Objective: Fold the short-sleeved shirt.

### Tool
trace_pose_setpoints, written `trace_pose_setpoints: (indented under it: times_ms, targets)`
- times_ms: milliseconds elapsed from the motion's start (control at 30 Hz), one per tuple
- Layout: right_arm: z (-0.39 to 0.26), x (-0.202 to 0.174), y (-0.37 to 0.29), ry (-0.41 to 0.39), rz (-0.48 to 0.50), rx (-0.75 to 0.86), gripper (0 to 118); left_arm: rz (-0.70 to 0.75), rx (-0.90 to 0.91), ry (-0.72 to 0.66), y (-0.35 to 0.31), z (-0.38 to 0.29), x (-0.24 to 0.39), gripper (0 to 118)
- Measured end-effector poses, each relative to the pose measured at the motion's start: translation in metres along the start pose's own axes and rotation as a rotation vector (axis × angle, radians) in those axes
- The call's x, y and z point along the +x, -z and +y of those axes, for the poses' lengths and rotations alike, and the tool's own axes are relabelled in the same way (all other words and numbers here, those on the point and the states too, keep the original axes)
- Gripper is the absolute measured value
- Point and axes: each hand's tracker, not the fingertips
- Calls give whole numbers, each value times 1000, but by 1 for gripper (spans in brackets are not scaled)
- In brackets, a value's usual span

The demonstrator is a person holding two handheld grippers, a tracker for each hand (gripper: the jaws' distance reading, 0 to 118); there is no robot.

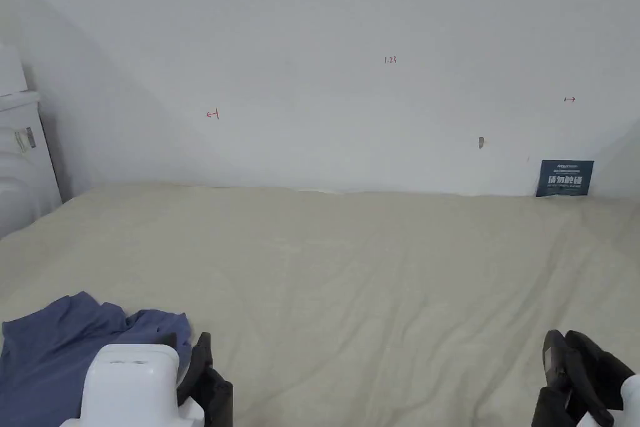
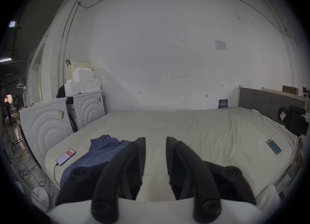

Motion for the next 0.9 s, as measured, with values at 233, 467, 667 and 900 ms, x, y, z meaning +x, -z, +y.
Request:
trace_pose_setpoints:
  times_ms: [233, 467, 667, 900]
  targets:
    - [2, 6, 1, 27, 47, -23, 4, 13, -14, 5, 3, 2, -7, 0]
    - [7, 0, 4, 33, 51, -20, 4, 14, -18, -25, 1, 9, -13, 0]
    - [17, -22, 14, 25, 131, -7, 4, 48, -4, -51, -4, 16, -34, 0]
    - [25, -78, 29, 0, 320, -4, 4, 193, -5, -55, -28, 19, -79, 0]
